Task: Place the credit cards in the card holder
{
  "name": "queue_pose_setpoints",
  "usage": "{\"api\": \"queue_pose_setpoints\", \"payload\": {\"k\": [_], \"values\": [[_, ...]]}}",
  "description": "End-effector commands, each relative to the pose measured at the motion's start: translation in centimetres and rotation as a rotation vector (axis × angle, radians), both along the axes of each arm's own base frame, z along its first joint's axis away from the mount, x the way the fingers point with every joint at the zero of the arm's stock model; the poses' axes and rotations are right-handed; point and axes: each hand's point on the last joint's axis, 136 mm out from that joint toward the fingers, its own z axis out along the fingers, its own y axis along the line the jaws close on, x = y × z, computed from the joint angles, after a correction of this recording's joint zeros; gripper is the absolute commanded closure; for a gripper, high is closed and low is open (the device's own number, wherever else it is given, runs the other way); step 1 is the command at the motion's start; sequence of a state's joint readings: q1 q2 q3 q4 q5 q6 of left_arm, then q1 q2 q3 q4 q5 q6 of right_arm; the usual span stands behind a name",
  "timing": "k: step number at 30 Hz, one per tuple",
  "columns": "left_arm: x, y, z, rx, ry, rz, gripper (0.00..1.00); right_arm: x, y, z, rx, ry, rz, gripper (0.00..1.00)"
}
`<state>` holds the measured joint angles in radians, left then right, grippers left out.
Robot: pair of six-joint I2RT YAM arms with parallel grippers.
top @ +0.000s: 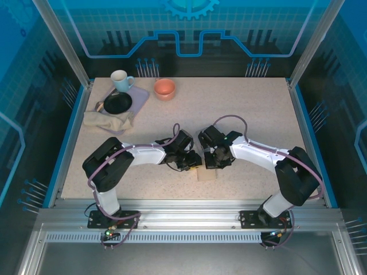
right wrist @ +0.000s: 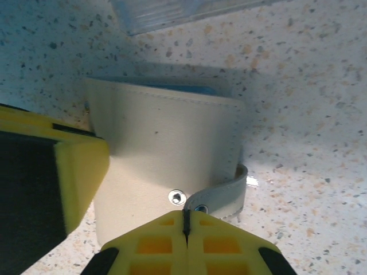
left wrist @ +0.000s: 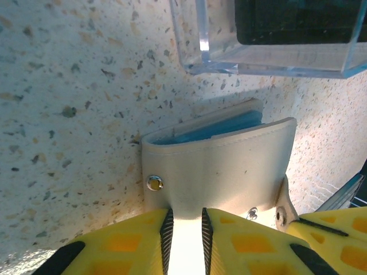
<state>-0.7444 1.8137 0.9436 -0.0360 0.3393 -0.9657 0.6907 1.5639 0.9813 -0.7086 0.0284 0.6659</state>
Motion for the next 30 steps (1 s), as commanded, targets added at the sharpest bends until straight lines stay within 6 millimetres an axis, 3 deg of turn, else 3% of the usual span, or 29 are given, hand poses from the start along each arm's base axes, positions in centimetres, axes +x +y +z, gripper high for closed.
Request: {"api": "queue_pose_setpoints", "payload": {"k": [1, 5, 15, 30], "values": [[-0.7, -0.6, -0.5, 0.004, 0.019, -0.042, 0.76, 0.5, 1.0, 0.5, 0.070, -0.007, -0.015, 1.00], [-0.7, -0.7, -0.4, 0.002, 0.018, -0.049, 0.76, 0.8, 1.0, 1.0, 0.084, -0.019, -0.020, 1.00], [-0.7, -0.8, -0.4, 0.003, 0.018, -0.049, 0.76, 0.4, 1.6, -1.0, 0.099, 0.038, -0.017, 1.00], [-0.7, -0.8, -0.4, 0.009, 0.019, -0.048, 0.76, -0.4, 0.0, -3.1, 0.016, 0.105, -0.024, 1.00]]}}
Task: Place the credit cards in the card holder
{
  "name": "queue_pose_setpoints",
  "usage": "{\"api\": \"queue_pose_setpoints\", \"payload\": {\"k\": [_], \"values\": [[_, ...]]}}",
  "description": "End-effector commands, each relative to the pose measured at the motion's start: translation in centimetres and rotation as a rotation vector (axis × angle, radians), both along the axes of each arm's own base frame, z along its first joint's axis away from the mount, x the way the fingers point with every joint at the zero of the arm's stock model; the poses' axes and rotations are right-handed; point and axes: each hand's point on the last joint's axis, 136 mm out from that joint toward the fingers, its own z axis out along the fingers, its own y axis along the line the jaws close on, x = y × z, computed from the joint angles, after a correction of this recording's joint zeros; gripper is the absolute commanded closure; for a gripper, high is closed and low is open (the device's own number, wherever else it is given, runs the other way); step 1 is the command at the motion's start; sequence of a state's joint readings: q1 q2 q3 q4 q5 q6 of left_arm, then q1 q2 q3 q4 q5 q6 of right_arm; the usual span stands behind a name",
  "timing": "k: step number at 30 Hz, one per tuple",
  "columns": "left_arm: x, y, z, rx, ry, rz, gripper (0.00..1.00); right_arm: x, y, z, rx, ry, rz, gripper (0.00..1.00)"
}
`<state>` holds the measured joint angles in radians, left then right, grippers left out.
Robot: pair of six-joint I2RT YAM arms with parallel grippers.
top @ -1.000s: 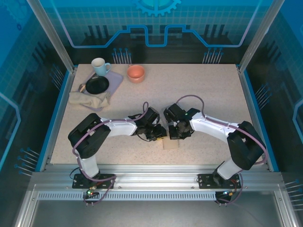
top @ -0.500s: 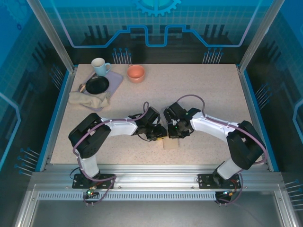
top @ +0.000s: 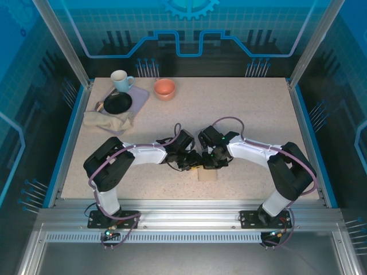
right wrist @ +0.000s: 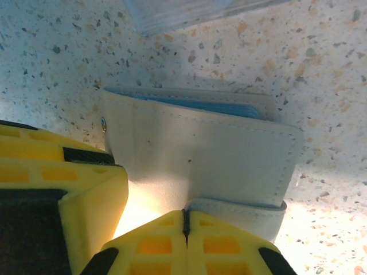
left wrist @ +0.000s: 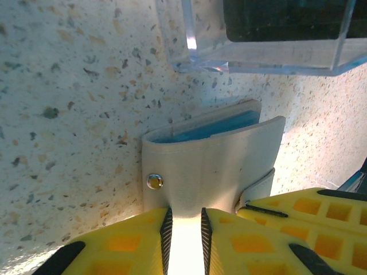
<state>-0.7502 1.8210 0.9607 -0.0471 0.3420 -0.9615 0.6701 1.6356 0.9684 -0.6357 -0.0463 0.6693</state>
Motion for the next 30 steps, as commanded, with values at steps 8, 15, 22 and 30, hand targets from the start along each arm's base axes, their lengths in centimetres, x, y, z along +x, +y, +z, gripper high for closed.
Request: {"api": "queue_pose_setpoints", "payload": {"k": [8, 15, 22, 30], "values": [[-0.8, -0.2, -0.8, 0.020, 0.026, -0.035, 0.77, -0.3, -0.6, 1.5, 0.017, 0.002, -0.007, 1.00], [-0.7, -0.3, -0.7, 0.015, 0.020, -0.039, 0.77, -0.5, -1.1, 1.7, 0.002, -0.001, -0.010, 1.00], [-0.8, -0.3, -0.7, 0.014, 0.023, -0.038, 0.77, -0.8, -0.9, 1.0, -0.002, 0.030, -0.001, 1.00], [-0.7, -0.3, -0.6, 0.013, 0.022, -0.037, 0.77, -0.8, -0.4, 0.3, 0.006, 0.046, 0.007, 1.00]]}}
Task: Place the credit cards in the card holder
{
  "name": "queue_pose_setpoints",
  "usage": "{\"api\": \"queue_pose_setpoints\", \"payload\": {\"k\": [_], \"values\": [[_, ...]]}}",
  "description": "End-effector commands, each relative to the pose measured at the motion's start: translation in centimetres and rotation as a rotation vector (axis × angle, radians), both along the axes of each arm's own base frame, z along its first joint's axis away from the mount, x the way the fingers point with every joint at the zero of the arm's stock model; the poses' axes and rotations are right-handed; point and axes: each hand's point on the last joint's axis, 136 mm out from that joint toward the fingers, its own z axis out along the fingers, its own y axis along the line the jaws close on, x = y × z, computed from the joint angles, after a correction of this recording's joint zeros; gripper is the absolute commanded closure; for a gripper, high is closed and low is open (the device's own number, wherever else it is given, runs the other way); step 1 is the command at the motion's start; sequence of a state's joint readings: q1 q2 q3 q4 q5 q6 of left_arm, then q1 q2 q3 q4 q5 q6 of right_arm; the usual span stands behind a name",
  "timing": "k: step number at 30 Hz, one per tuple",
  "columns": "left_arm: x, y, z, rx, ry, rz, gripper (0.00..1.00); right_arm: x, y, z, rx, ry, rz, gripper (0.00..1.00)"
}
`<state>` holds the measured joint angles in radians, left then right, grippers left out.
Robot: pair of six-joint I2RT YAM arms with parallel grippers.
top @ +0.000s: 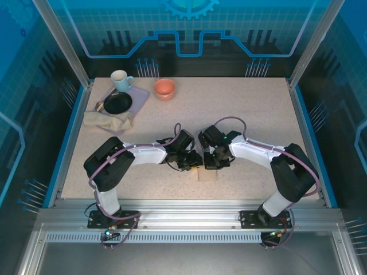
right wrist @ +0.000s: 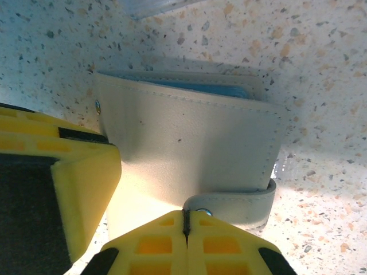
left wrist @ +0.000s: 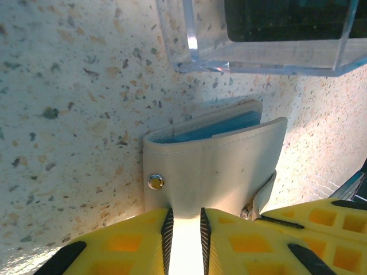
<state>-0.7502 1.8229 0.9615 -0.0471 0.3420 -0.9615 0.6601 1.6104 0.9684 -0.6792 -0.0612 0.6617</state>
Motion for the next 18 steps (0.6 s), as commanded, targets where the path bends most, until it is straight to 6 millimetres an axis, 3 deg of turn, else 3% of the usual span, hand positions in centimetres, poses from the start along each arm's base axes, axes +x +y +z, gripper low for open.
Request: {"api": "queue_pose_setpoints", "payload": {"k": [1, 11, 18], "values": [[-0.8, -0.3, -0.6, 0.013, 0.022, -0.037, 0.77, -0.1, 0.1, -0.4, -0.001, 0.027, 0.007, 1.00], [-0.8, -0.3, -0.8, 0.013, 0.025, -0.037, 0.77, 0.1, 0.1, -1.9, -0.010, 0.034, -0.007, 1.00], [-0.8, -0.2, -0.8, 0.015, 0.025, -0.034, 0.77, -0.6, -1.4, -3.8, -0.085, 0.070, -0.024, 1.00]]}}
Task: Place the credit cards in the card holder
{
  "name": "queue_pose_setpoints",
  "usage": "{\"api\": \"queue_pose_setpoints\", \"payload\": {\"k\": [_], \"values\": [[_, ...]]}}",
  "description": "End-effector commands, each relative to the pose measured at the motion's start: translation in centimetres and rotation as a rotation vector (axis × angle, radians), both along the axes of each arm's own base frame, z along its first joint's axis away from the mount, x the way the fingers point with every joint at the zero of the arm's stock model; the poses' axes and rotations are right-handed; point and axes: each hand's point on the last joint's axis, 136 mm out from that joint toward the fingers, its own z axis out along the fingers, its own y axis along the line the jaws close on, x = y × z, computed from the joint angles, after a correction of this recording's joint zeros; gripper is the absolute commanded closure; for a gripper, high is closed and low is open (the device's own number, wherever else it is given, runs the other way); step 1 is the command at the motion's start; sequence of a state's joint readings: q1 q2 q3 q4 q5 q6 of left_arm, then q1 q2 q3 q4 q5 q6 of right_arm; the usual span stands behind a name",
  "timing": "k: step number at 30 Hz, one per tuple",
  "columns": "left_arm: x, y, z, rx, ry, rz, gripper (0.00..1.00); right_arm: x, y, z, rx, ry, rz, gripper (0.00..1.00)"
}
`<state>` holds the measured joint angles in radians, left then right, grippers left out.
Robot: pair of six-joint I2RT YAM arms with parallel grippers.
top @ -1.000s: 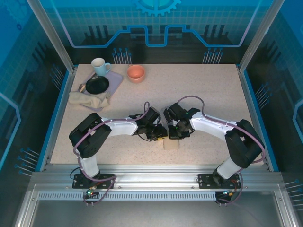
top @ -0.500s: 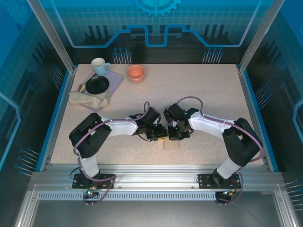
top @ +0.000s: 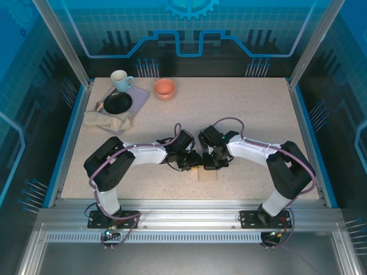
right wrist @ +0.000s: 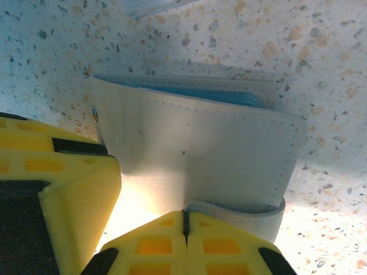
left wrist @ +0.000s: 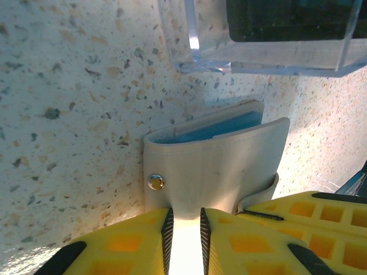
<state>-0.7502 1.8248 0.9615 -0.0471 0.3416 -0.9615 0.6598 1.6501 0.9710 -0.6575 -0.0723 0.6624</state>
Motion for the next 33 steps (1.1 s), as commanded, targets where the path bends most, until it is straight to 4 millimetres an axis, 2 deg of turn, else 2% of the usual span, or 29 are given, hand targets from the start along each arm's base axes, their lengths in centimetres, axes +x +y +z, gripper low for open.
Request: {"api": "queue_pose_setpoints", "payload": {"k": [1, 4, 6, 8, 10, 11, 12, 14, 16, 18, 19, 20, 21, 24, 25, 28, 31, 33], "values": [[-0.8, -0.3, -0.6, 0.010, 0.020, -0.036, 0.77, -0.8, -1.7, -2.9, -0.079, 0.053, -0.025, 1.00], [-0.7, -0.3, -0.1, -0.002, 0.000, -0.034, 0.76, -0.4, -0.6, -1.2, -0.001, 0.012, -0.006, 0.98], [-0.5, -0.3, 1.0, -0.018, -0.038, -0.041, 0.73, 0.4, 0.1, 1.2, 0.060, -0.064, 0.005, 0.87], [-0.1, 0.1, 2.5, -0.015, -0.098, -0.036, 0.70, 1.6, -0.2, 4.3, 0.093, -0.185, -0.002, 0.69], [0.5, 1.4, 4.4, 0.022, -0.186, -0.018, 0.65, 3.2, -2.3, 7.9, 0.060, -0.350, -0.038, 0.55], [0.9, 2.2, 5.3, 0.051, -0.227, -0.003, 0.62, 3.9, -3.8, 9.1, 0.020, -0.418, -0.070, 0.45], [1.3, 3.4, 6.1, 0.096, -0.280, 0.011, 0.55, 4.8, -6.2, 10.3, -0.044, -0.490, -0.122, 0.33], [2.5, 6.7, 7.6, 0.229, -0.385, 0.066, 0.40, 6.5, -10.7, 11.6, -0.180, -0.608, -0.205, 0.24], [4.2, 11.5, 8.9, 0.391, -0.477, 0.156, 0.27, 8.3, -15.4, 11.6, -0.346, -0.709, -0.274, 0.21], [5.6, 16.1, 10.1, 0.508, -0.539, 0.227, 0.15, 9.8, -18.1, 12.1, -0.466, -0.800, -0.247, 0.20], [6.3, 18.8, 10.6, 0.570, -0.553, 0.282, 0.04, 10.9, -18.7, 12.5, -0.500, -0.866, -0.214, 0.18], [6.7, 21.2, 10.9, 0.617, -0.561, 0.332, 0.03, 11.5, -18.9, 11.8, -0.512, -0.904, -0.183, 0.15], [7.2, 23.7, 11.4, 0.663, -0.576, 0.389, 0.02, 12.4, -19.2, 10.9, -0.503, -0.938, -0.163, 0.04], [7.7, 30.1, 11.8, 0.802, -0.591, 0.535, 0.01, 13.5, -20.8, 8.0, -0.517, -0.920, -0.180, 0.02], [7.7, 32.0, 11.9, 0.850, -0.584, 0.572, 0.01, 14.3, -20.8, 7.9, -0.504, -0.944, -0.178, 0.02], [7.7, 35.4, 11.9, 0.999, -0.658, 0.594, 0.01, 15.5, -20.0, 7.7, -0.472, -1.019, -0.113, 0.02], [7.7, 36.4, 11.6, 1.053, -0.768, 0.568, 0.01, 16.7, -19.5, 8.4, -0.370, -1.106, -0.091, 0.03], [8.1, 36.7, 11.5, 1.010, -0.864, 0.606, 0.01, 17.1, -19.2, 8.1, -0.271, -1.084, -0.083, 0.06]]}}
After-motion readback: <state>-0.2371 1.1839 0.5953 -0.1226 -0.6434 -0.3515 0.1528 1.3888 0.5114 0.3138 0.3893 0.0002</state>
